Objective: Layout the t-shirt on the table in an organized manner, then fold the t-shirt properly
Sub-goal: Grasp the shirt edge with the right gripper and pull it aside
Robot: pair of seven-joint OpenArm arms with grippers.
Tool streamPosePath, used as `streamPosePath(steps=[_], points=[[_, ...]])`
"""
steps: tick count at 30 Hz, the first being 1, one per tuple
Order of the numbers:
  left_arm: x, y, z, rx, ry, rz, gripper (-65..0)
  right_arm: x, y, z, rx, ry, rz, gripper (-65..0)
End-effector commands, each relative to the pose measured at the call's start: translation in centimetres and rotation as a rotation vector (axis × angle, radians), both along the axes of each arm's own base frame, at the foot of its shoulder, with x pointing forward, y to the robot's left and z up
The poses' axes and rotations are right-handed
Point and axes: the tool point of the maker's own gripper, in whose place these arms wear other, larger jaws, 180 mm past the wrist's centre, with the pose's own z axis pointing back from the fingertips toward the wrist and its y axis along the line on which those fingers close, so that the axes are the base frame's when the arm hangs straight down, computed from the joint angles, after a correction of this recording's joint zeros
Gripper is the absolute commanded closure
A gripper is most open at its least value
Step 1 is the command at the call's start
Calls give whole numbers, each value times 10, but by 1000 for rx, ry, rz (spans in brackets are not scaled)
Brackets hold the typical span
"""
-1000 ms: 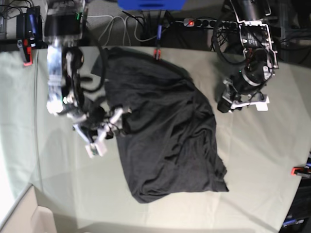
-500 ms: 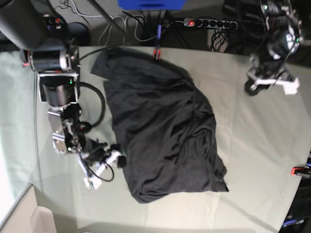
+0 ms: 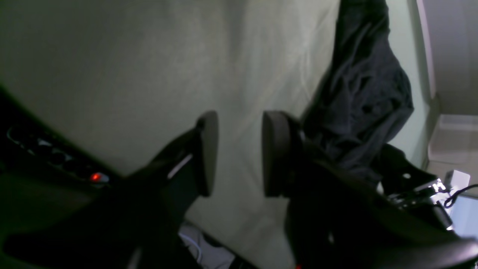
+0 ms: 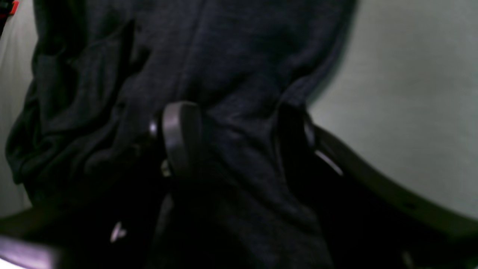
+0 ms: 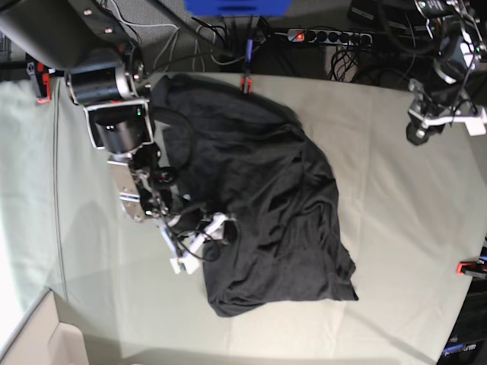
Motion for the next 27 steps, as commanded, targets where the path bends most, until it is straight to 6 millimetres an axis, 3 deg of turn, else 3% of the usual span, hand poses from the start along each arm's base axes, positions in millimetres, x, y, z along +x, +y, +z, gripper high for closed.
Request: streamPosePath(steps=[1,5,6,10,12,16,18,20,23,27], points=[[5,3,10,6,-32,0,-197,5,8,8,6,-8,26,-271],[6,3,10,5,-34,1,-196,11,2,13,7,-22,11,-33],[6,3,10,5,-36,1,-196,19,-10,18,4,-34,-13,0],[14,2,15,4,-57,0,-196,41,-67,31,31,-55,-170,0],[18,-1,17,0,-68,-6,-196,46,-120,38,27,-62,-280,0],[35,-33,19,-42,-96,-71,-196,42,-203,61,-4,-110,-434,0],[49,-62,21,-73,-112,-141,-196,36,-239,77,-35,-145,-492,0],[61,-94,21,-107,-126,-220,-197,24,-259,80,-70,-144,-512,0],[79,-151,27,-149,-149,-363,-198,6,-265,76,-115,-129,-500,0],[96,-234,20,-246,-133,-539,-198,-20,-266,64,-155,-114,-490,0]])
